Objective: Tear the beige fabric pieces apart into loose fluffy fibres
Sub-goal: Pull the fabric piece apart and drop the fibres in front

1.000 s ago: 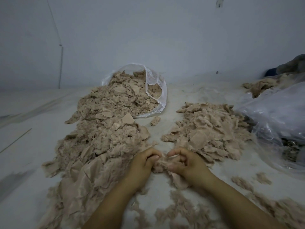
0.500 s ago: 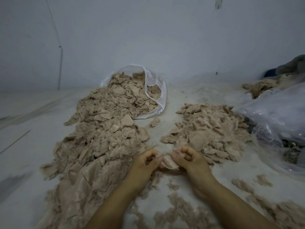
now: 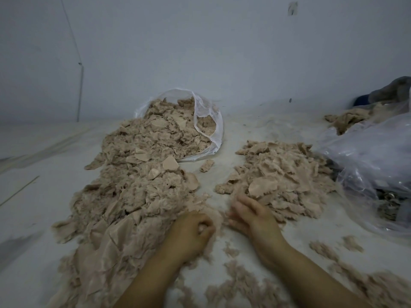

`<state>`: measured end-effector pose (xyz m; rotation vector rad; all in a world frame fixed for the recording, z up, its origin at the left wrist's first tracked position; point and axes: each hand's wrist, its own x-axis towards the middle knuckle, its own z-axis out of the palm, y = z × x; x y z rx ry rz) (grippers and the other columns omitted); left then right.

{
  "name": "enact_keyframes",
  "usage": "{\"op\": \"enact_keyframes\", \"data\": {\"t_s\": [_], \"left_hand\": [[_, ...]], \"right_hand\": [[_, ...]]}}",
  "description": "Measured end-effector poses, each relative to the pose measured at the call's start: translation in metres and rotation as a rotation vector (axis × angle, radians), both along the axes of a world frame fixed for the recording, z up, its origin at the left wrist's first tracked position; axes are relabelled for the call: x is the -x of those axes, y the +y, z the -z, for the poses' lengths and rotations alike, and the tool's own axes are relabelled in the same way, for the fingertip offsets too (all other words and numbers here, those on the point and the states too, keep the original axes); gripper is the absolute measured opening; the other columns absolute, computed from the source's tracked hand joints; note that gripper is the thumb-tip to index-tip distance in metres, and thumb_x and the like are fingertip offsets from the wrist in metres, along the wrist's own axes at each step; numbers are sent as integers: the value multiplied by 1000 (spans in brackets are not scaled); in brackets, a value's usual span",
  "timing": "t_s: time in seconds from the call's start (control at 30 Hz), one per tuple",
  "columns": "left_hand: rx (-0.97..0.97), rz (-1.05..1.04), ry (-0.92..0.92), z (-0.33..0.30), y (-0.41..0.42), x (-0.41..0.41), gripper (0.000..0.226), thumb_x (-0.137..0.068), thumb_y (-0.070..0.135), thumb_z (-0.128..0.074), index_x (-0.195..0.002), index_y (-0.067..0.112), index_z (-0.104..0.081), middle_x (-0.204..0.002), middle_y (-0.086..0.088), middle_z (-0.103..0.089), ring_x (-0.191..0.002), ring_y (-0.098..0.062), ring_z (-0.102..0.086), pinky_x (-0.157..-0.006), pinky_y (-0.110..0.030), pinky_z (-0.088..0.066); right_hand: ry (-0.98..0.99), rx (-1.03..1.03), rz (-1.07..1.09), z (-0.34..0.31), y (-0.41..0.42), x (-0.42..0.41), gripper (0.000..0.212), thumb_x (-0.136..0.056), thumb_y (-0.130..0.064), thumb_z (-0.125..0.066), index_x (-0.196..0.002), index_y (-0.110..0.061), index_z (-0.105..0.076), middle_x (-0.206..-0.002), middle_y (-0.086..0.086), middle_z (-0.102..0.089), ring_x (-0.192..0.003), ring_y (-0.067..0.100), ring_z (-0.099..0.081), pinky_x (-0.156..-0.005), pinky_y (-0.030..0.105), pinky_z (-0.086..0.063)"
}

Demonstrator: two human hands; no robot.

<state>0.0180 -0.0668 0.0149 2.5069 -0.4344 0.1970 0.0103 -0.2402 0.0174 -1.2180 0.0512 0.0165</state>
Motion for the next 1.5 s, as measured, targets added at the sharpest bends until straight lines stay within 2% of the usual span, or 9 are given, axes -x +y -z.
{"op": "enact_keyframes", "data": {"t_s": [0.13, 0.27, 0.47, 0.63, 0.8, 0.9, 1.1, 1.33, 1.5], "left_hand": [[99, 125, 68, -2, 3, 2, 6, -81, 29, -69, -75, 31, -70, -76, 24, -64, -79, 11, -57, -68, -2, -38], [180, 208, 94, -2, 0, 4, 15, -81, 28, -69, -70, 36, -62, -77, 13, -66, -71, 1, -58, -66, -18, -47], [152, 161, 67, 2, 1, 0, 50, -86, 30, -64, -131, 34, -44, -114, 18, -50, -81, 10, -49, -73, -6, -38], [194, 181, 125, 3, -1, 2, 65, -85, 26, -65, -141, 33, -33, -111, 21, -51, -68, 6, -51, -67, -7, -40], [54, 93, 78, 2, 9, -5, 44, -94, 20, -48, -136, 34, -47, -115, 25, -50, -90, 13, -50, -71, 5, -31], [20, -14, -14, 4, 10, -8, 30, -96, 13, -45, -119, 18, -62, -120, 10, -55, -111, -7, -52, -78, -2, -30], [493, 54, 3, -8, -5, 5, 27, -91, 29, -59, -118, 27, -60, -101, 23, -58, -90, 17, -54, -73, -1, -39], [681, 5, 63, -12, -7, 5, 32, -96, 2, -42, -72, 14, -58, -68, 1, -59, -59, -3, -55, -58, -17, -44], [342, 46, 173, -2, -6, 2, 8, -91, 31, -58, -96, 26, -60, -79, 9, -61, -70, -4, -56, -61, -17, -43]], "right_hand": [[-187, 1096, 62, 9, 5, -9, 45, -94, -35, -55, -134, -16, -53, -127, 3, -55, -110, 13, -55, -92, 20, -41], [-205, 1390, -1, 5, 18, -10, 34, -90, -47, -55, -115, -25, -62, -115, -4, -52, -108, 15, -55, -83, 24, -41], [-201, 1009, 31, 3, 9, -5, 26, -97, -41, -45, -81, -22, -54, -78, -6, -57, -72, 9, -53, -67, 29, -45], [-292, 1311, 4, 7, 18, -4, 16, -91, -39, -55, -87, -24, -57, -88, -7, -53, -76, 7, -50, -64, 23, -38], [-177, 343, 28, 1, 2, 3, 25, -93, -8, -56, -69, -12, -61, -59, 0, -52, -48, 3, -47, -48, 14, -40], [-93, 85, 30, -2, -5, 4, 32, -96, -7, -49, -66, -15, -59, -53, -4, -50, -47, 5, -43, -46, 19, -34], [-152, 269, -142, 0, 3, 9, 18, -91, -7, -59, -75, -10, -67, -59, 4, -58, -50, 10, -49, -48, 20, -39], [-364, 836, -220, -1, 2, 11, 14, -95, -18, -56, -96, -27, -66, -81, -18, -64, -69, -3, -54, -64, 9, -41], [-352, 1087, -229, 1, 0, 6, 21, -95, -11, -46, -91, -16, -66, -89, -11, -64, -78, 0, -55, -73, 20, -45]]}}
